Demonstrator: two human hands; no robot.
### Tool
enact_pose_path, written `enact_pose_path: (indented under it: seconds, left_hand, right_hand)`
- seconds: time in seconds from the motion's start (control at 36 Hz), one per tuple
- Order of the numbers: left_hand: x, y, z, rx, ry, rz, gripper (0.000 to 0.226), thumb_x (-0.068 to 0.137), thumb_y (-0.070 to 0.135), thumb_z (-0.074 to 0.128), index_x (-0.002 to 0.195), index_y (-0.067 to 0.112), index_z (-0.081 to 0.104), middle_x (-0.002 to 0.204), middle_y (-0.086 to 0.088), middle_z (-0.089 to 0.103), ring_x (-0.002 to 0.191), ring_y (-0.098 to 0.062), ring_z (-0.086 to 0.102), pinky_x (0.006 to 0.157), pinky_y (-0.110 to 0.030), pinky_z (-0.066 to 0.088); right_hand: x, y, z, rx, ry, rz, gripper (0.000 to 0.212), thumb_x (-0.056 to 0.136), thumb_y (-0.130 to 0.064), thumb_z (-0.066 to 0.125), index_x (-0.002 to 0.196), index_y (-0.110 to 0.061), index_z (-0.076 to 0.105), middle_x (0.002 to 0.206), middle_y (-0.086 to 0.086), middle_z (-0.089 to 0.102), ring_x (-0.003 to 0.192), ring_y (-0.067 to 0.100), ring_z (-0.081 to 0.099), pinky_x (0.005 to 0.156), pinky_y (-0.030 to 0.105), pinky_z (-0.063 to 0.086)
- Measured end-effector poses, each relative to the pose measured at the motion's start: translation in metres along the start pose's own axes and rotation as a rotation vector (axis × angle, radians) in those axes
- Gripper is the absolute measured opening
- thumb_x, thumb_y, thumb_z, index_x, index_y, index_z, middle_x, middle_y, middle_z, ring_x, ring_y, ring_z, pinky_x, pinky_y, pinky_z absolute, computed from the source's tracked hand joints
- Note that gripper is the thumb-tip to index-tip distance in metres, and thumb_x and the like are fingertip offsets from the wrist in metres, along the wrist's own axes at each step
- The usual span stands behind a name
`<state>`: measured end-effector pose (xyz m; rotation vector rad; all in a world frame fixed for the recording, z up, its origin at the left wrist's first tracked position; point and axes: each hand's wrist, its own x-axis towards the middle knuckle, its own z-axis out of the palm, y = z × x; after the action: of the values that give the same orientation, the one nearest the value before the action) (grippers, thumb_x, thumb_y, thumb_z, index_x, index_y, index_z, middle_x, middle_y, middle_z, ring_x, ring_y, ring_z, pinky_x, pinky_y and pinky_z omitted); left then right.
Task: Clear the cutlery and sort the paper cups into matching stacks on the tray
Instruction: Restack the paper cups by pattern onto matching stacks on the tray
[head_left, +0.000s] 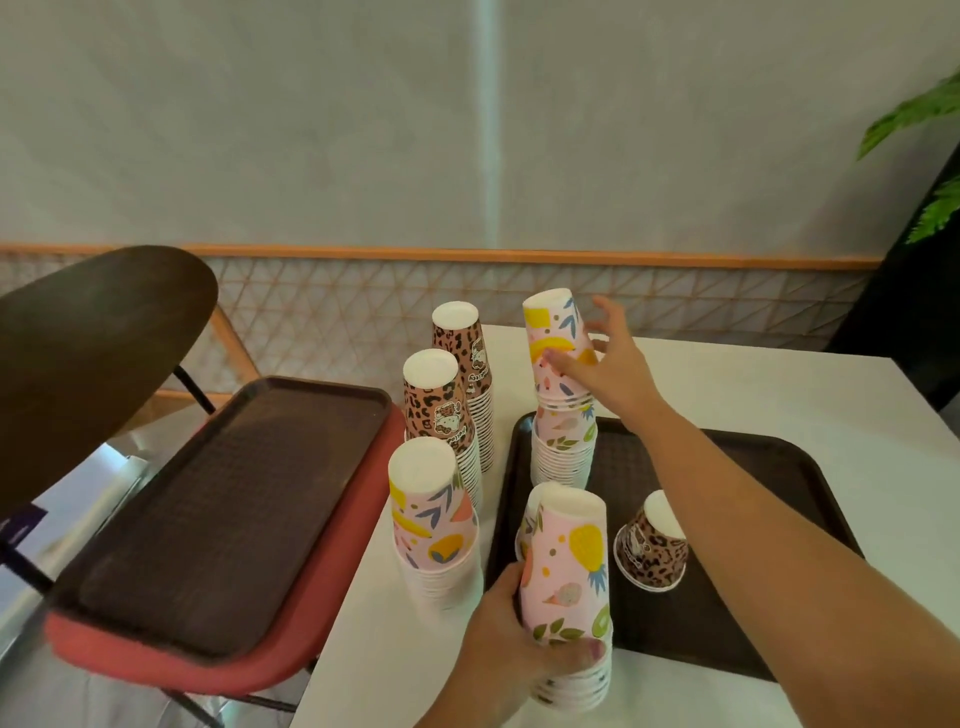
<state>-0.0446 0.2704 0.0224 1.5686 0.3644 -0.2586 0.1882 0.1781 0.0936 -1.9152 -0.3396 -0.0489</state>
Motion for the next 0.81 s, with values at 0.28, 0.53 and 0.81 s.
enact_pose_path:
  seconds: [0.28, 0.53, 0.81]
  left_hand:
    - [0.008, 0.006, 0.005, 0.022, -0.001, -0.018, 0.07, 0.058, 0.008, 0.088, 0.117, 0.024, 0.054, 0.108, 0.008, 0.068, 0.102, -0.011, 0.063, 0.078, -0.018, 0.055]
    - [0.014, 0.016, 0.011, 0.008, 0.02, 0.042, 0.073, 0.052, 0.018, 0.09, 0.116, 0.025, 0.056, 0.108, 0.007, 0.068, 0.104, -0.011, 0.062, 0.082, -0.023, 0.055]
    - [0.011, 0.021, 0.024, 0.113, -0.031, 0.116, 0.104, 0.033, 0.047, 0.086, 0.127, 0.031, 0.046, 0.119, 0.008, 0.062, 0.11, -0.011, 0.06, 0.094, -0.038, 0.053]
  right_hand:
    - [-0.016, 0.02, 0.002, -0.081, -0.062, 0.042, 0.075, 0.072, -0.032, 0.077, 0.133, -0.02, 0.037, 0.128, 0.001, 0.056, 0.114, 0.018, 0.056, 0.088, 0.029, 0.047]
    - [-0.103, -0.017, -0.035, 0.187, -0.116, 0.042, 0.068, 0.069, -0.05, 0.06, 0.13, -0.026, 0.04, 0.125, -0.008, 0.054, 0.113, 0.007, 0.054, 0.088, 0.02, 0.047]
    - [-0.169, -0.009, -0.032, 0.008, -0.283, 0.171, 0.062, 0.071, -0.032, 0.078, 0.123, -0.027, 0.045, 0.11, -0.012, 0.066, 0.095, -0.002, 0.064, 0.08, 0.018, 0.053]
